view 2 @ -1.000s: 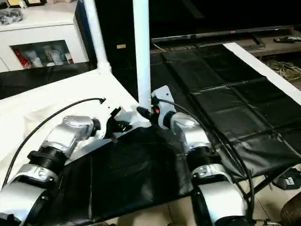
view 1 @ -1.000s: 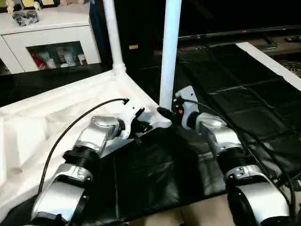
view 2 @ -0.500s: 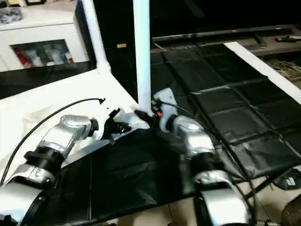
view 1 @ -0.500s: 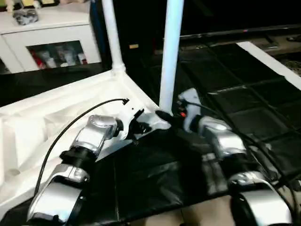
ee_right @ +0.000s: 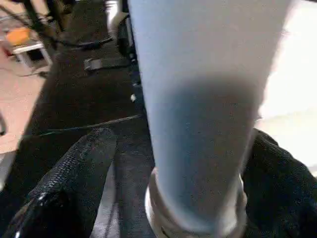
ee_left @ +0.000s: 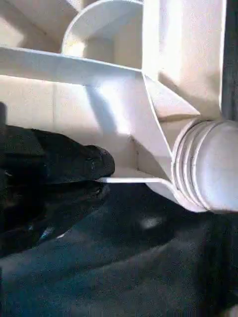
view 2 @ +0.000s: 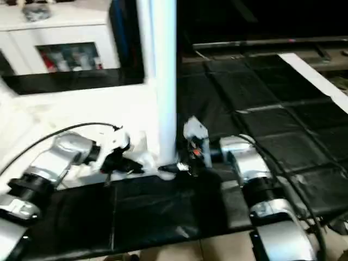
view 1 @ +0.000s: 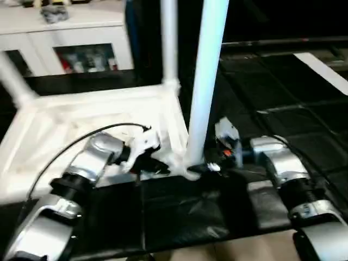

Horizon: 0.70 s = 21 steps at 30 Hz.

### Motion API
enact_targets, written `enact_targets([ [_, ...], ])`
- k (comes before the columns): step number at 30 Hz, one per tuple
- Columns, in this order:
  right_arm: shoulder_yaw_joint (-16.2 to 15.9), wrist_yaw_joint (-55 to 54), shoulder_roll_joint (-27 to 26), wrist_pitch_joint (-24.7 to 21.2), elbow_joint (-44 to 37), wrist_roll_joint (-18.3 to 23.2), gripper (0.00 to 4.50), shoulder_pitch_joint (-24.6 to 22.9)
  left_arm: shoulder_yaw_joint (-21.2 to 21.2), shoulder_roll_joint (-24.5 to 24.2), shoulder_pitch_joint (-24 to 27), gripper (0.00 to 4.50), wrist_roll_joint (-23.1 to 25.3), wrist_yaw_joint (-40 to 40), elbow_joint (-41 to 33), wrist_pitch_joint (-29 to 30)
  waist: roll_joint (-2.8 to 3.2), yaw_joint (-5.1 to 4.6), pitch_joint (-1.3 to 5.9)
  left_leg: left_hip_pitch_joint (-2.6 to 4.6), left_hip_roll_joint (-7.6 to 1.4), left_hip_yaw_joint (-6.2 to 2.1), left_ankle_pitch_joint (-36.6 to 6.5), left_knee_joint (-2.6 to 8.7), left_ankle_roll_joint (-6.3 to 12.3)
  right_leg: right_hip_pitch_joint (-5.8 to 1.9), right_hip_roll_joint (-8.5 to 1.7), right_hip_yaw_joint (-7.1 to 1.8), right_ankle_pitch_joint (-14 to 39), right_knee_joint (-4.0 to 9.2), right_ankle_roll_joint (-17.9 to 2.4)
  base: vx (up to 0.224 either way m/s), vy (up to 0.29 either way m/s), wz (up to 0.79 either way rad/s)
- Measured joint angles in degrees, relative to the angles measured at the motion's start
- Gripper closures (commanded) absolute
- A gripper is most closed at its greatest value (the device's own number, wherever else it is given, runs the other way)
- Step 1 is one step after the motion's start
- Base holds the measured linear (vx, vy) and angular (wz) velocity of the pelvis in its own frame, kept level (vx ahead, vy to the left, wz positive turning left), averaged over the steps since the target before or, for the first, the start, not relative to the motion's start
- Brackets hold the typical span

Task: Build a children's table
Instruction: Rotate leg to tighten

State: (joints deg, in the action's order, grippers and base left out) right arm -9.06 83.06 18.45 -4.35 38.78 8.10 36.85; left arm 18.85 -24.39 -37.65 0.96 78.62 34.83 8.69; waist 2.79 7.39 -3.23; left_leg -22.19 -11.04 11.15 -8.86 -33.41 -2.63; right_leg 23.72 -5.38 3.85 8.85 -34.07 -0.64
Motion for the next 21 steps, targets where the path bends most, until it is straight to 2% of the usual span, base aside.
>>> enact_targets([
  [2,-0.58,2.02,0.29,0.75,0.17,0.24,0.51,0.01,0.44,-0.29,0.00,4.50,0.03,1.43,-0.03,-0.93,-0.01,0.13,-0.01,0.00,0.00,0.00,0.00,-0.06,0.00,-0.02,0.00,-0.02,0.00,-0.01,0.00,0.000,0.000,0.00],
  [4,-0.69,3.51,0.31,1.61,0.29,0.28,0.76,0.03,1.06,-0.59,0.00,4.50,0.02,2.68,-0.04,-1.69,-0.03,0.31,-0.01,0.00,0.00,0.00,0.00,-0.06,0.00,-0.02,0.00,-0.01,0.00,-0.02,0.00,0.000,0.000,0.00],
  [9,-2.16,6.74,0.31,2.51,1.81,0.29,1.02,1.10,2.14,-1.80,-0.01,4.50,0.00,5.15,-0.20,-3.26,-0.04,0.72,-0.01,0.01,-0.03,-0.01,0.00,-0.06,0.00,-0.01,0.00,0.01,0.00,-0.08,0.00,0.000,0.000,0.00],
  [10,-2.32,7.08,0.30,2.52,1.98,0.29,1.23,1.11,2.34,-1.93,-0.01,4.50,0.00,5.47,-0.30,-3.53,-0.05,0.79,0.00,0.01,-0.03,-0.01,0.00,-0.07,0.00,-0.02,0.00,0.01,0.00,-0.08,0.01,0.000,0.000,0.00],
  [21,-3.52,8.41,0.51,2.51,3.13,1.17,2.02,1.68,3.00,-2.22,0.03,4.50,0.00,7.12,-0.76,-4.07,-0.19,0.88,-0.03,0.00,-0.03,0.00,0.00,-0.11,0.01,-0.03,0.00,0.00,0.01,-0.08,0.01,0.000,0.000,0.00],
])
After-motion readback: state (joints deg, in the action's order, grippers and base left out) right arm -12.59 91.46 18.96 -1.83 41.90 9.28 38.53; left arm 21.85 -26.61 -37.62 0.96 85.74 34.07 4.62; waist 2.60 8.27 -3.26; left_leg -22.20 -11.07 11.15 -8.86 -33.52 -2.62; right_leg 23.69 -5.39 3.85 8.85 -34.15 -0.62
